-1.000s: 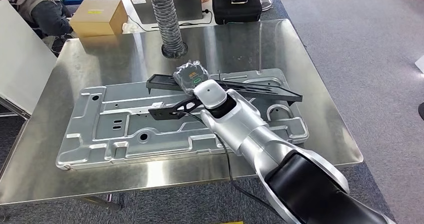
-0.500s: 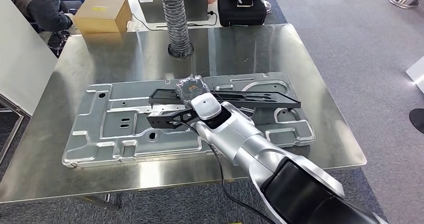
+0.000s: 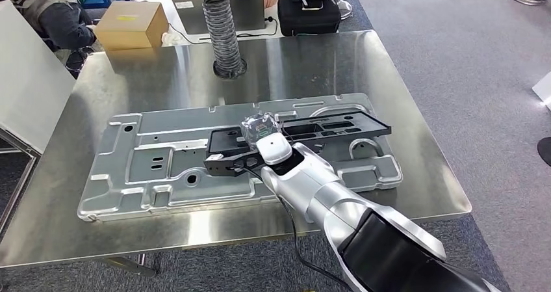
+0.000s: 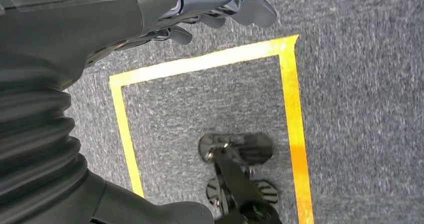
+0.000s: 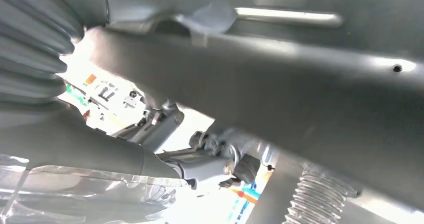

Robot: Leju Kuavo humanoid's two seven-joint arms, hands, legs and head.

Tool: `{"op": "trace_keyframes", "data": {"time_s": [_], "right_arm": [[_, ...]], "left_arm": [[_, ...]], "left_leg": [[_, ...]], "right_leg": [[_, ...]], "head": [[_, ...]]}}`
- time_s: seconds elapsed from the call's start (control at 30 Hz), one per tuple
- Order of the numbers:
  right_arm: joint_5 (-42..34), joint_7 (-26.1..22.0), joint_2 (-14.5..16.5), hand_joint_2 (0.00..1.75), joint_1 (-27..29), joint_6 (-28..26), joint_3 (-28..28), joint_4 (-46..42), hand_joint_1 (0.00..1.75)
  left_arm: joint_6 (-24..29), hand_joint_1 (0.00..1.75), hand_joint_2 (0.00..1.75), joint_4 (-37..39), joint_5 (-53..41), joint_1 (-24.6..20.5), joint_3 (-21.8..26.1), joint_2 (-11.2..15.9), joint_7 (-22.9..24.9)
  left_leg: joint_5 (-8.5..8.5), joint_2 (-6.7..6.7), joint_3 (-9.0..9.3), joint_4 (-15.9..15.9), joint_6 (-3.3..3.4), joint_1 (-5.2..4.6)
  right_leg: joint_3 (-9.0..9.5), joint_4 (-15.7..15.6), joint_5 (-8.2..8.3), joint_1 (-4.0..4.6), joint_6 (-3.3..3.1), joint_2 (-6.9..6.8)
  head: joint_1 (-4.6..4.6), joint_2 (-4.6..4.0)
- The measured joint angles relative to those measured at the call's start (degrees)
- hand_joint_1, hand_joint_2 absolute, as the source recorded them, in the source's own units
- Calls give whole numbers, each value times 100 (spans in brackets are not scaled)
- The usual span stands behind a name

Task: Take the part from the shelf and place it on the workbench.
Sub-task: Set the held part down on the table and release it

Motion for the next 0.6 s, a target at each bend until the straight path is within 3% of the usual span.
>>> {"op": "trace_keyframes", "data": {"time_s": [0.07,0.1,0.13,0.17,0.23,0.3,0.43,0.5,0.57,0.6], "right_arm": [[-21,-26,4,0,45,2,0,26,0],[-35,-38,4,0,76,0,0,36,0],[-63,-64,4,0,101,-11,-1,44,0],[-98,-100,5,0,116,-32,-5,47,0],[-221,-217,13,0,119,-92,-26,43,0],[-408,-367,21,0,113,-136,-71,18,0],[-1311,-931,26,0,107,-280,-316,-167,0],[-1895,-1309,26,0,100,-388,-529,-327,0],[-2448,-1678,24,0,112,-490,-768,-519,0],[-2717,-1860,22,0,135,-532,-925,-657,0]], "left_arm": [[13,0,44,0,1,3,0,-1,6],[15,0,0,0,1,6,0,-2,3],[20,0,0,0,0,8,0,-3,0],[24,0,0,0,0,8,0,-3,-2],[31,0,0,1,-1,-3,-1,-2,-1],[30,0,0,0,-1,-19,-10,-3,5],[-3,0,0,0,0,-40,-74,-11,47],[-16,0,0,0,1,-67,-115,-16,73],[-26,0,0,0,2,-90,-143,-24,87],[-33,0,0,0,2,-97,-155,-28,90]], "left_leg": [[-363,3,-363,803,-42,15],[-435,4,-488,1066,-60,26],[-389,5,-503,1097,-74,39],[-234,8,-398,885,-85,54],[144,11,33,49,-103,79],[301,-5,300,-486,-55,69],[323,-19,296,-542,114,46],[344,-11,288,-554,181,52],[349,-5,272,-551,213,37],[350,-4,266,-549,219,26]], "right_leg": [[-3,2,3,-2,-9,-2],[-5,7,1,-3,-7,-3],[-7,17,-3,-6,0,-2],[-7,32,-12,-11,13,1],[-9,85,-48,-18,66,10],[-26,137,-73,-8,134,23],[-67,193,-108,-19,247,25],[-245,598,-368,-33,295,16],[-617,1407,-753,-35,318,11],[-778,1744,-864,-33,316,11]], "head": [[-3,0],[-3,0],[-3,0],[-3,0],[-3,0],[1,0],[2,0],[8,0],[10,0],[10,0]]}}
